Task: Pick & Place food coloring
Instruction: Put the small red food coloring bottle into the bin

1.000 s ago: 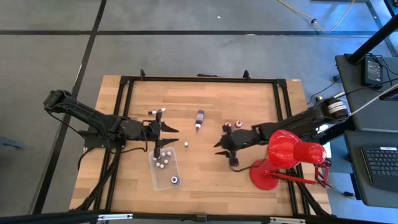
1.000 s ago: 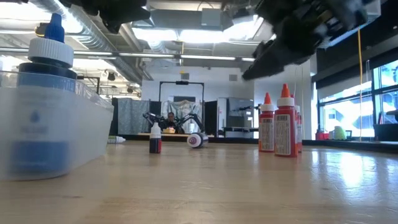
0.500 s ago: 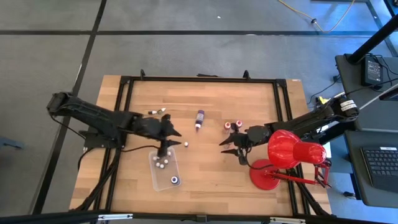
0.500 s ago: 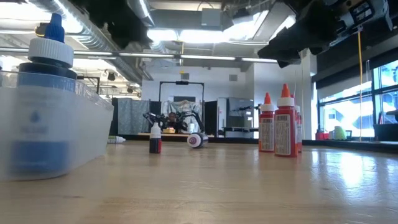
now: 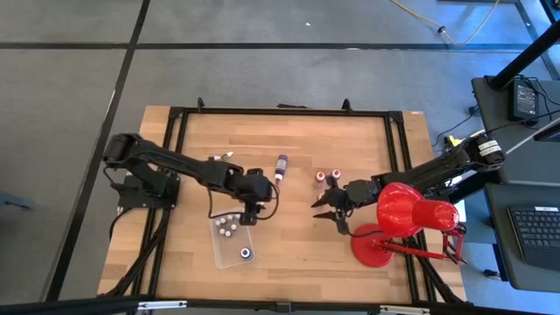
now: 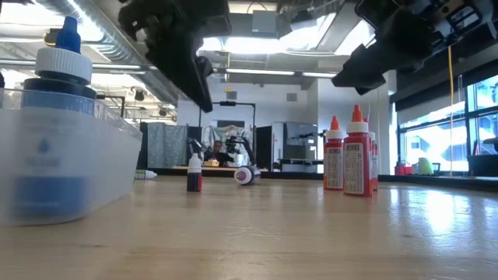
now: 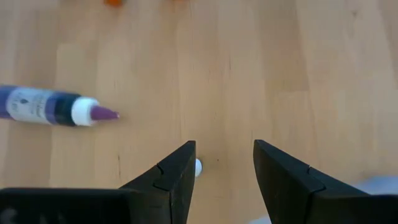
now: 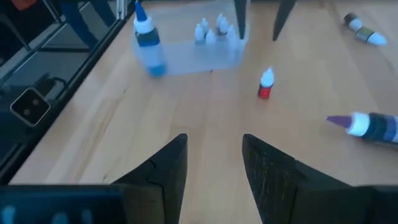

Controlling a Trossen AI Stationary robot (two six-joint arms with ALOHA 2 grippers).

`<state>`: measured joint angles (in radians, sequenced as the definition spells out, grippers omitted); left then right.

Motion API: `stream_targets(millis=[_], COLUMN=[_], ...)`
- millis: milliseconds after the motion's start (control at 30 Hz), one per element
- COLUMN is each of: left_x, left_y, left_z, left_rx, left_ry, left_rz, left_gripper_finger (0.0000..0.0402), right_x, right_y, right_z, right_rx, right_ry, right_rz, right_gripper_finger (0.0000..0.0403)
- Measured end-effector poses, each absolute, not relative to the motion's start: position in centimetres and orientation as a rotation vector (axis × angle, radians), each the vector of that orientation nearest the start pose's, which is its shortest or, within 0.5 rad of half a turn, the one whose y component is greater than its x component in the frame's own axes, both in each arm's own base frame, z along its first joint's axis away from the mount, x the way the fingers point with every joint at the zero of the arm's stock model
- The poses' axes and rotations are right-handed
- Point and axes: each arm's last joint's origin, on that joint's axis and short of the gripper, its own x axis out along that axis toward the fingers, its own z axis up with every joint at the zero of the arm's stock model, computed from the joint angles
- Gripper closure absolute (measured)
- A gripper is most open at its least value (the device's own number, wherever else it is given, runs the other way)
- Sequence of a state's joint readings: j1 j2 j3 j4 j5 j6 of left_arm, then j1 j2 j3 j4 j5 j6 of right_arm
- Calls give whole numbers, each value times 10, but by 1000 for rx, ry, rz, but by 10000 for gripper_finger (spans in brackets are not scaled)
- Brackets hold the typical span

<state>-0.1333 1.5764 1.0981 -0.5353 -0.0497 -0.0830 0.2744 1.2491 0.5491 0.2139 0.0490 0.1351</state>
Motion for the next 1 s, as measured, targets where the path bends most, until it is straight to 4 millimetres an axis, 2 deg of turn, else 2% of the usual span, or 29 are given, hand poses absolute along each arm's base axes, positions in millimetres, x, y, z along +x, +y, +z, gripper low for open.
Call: stream_targets(millis=[367,767,1000], left_x=[323,328,329], left_y=[-38,-33,-34], left_z=[202,185,182], left_rx=[67,5,-18], left_ry=[1093,1147,1156], left_rz=[79,107,108], left_gripper_finger=[247,248,245], right_x=[236,236,236], right_y=[73,73,73], right_z=[196,195,196], right_rx=[72,61,61], right_ry=[513,514,514], right_rz=[209,210,210], right_gripper_finger=[246,246,246])
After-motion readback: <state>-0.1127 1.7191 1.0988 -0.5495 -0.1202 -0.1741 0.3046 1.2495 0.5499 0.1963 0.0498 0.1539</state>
